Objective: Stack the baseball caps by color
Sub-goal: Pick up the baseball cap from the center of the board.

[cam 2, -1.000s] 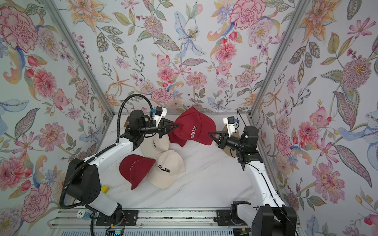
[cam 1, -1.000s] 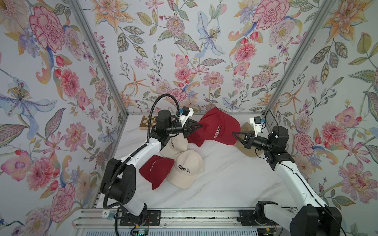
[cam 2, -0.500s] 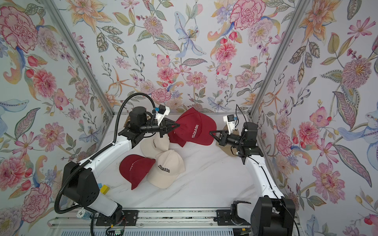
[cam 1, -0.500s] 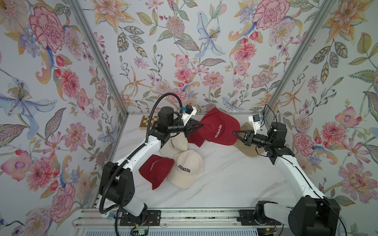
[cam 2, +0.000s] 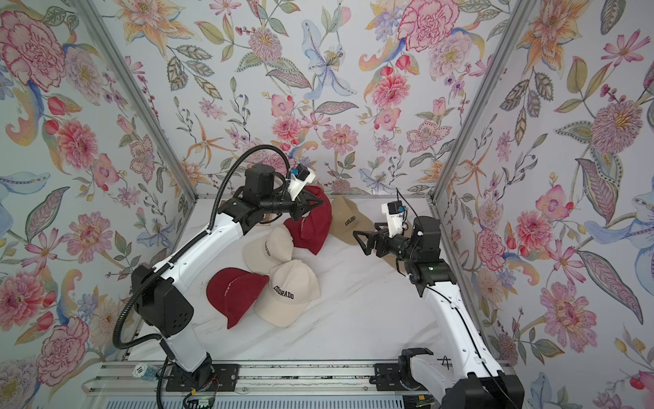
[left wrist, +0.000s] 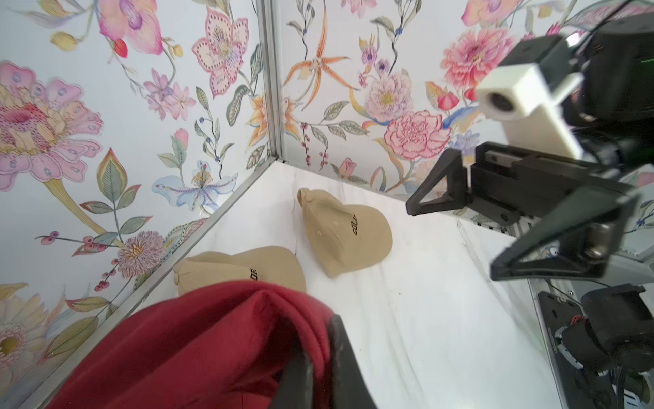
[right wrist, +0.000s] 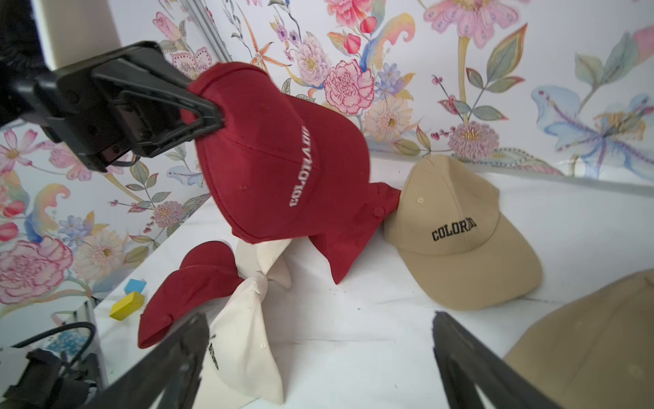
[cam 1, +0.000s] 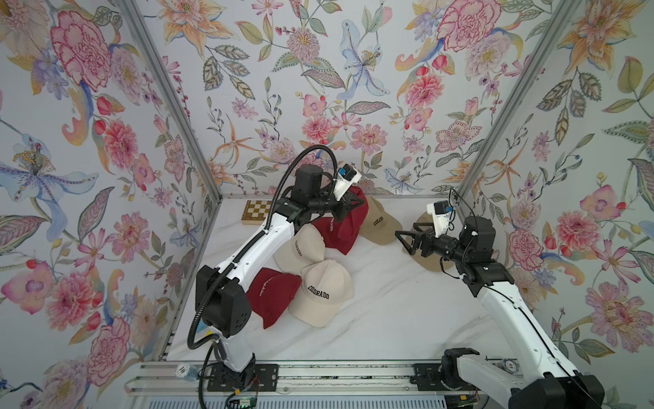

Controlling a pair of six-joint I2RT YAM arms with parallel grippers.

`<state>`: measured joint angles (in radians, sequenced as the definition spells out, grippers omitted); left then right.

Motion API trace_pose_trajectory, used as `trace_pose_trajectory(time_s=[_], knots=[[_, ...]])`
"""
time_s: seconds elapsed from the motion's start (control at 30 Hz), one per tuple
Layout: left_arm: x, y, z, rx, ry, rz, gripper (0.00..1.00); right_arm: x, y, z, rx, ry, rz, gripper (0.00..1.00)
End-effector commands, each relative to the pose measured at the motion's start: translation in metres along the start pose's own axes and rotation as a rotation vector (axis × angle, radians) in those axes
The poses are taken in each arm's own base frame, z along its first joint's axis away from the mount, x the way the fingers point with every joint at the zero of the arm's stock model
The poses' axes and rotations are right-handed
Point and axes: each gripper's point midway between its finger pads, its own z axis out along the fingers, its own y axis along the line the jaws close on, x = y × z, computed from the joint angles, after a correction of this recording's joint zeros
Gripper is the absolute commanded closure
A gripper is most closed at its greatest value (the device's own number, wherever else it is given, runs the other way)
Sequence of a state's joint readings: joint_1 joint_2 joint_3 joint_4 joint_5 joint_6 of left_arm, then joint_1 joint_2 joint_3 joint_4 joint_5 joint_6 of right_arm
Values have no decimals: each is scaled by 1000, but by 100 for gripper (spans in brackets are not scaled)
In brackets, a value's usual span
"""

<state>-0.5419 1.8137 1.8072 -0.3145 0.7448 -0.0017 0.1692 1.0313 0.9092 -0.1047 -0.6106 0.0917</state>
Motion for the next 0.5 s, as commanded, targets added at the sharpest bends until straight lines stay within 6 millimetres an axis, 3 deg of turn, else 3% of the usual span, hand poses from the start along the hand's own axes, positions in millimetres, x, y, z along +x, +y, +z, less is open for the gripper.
trace_pose_trajectory(time_s=[0.0, 0.27, 0.47], knots=[[15, -3, 4, 1, 119, 6, 100, -9, 8, 1, 97, -19, -175, 1], [15, -24, 15, 50, 257, 72, 100, -19, 42, 20, 67, -60, -392, 1], [16, -38, 22, 83, 293, 83, 100, -23, 53, 39, 103, -75, -500, 12]])
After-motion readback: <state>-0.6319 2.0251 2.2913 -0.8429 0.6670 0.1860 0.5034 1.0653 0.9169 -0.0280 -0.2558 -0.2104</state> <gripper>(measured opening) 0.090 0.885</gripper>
